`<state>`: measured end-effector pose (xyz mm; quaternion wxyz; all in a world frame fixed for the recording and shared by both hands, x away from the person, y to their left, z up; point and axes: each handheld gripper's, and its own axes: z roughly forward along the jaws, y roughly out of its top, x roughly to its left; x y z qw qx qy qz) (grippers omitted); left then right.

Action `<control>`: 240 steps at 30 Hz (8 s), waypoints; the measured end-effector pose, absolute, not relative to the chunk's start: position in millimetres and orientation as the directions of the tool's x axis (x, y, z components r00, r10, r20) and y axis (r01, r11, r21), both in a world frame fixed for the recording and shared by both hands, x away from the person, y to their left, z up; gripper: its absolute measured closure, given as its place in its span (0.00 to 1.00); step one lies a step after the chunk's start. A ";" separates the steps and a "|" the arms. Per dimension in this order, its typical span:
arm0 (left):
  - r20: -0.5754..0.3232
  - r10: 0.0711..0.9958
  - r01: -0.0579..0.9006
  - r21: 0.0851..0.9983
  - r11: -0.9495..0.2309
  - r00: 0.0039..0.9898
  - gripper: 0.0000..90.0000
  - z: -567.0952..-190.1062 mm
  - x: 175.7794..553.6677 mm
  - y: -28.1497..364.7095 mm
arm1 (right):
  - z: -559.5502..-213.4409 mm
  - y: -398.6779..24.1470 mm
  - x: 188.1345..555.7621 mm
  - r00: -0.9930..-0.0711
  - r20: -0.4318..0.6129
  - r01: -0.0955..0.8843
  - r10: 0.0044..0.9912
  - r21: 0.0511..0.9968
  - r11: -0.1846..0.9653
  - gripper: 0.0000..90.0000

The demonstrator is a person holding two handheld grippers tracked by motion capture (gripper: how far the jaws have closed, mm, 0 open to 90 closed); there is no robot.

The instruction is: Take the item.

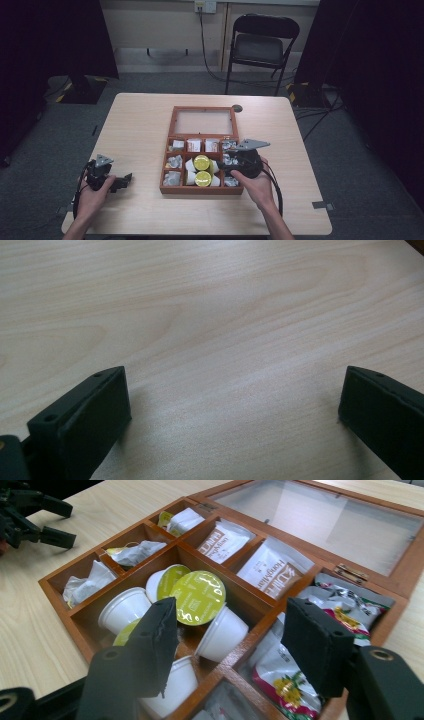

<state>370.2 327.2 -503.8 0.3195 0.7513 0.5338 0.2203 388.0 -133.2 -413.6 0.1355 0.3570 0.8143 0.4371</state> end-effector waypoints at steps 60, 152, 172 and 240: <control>-0.009 0.943 0.661 0.715 -0.227 0.334 0.00 -503.8 370.2 327.3 | -461.9 -68.5 389.2 -0.822 0.119 0.470 0.557 0.692 0.547 0.42; -0.010 0.944 0.658 0.719 -0.222 0.330 0.00 -504.2 370.1 326.8 | -462.2 -60.3 389.9 -0.859 0.050 0.422 0.509 0.631 0.651 0.60; -0.010 0.944 0.659 0.719 -0.222 0.330 0.00 -504.2 370.1 326.8 | -449.7 -72.4 390.4 -0.856 0.111 0.426 0.505 0.705 0.567 0.61; -0.011 0.944 0.660 0.717 -0.223 0.331 0.00 -504.0 370.1 326.9 | -413.7 -115.4 393.8 -0.785 0.135 0.430 0.604 0.821 0.376 0.61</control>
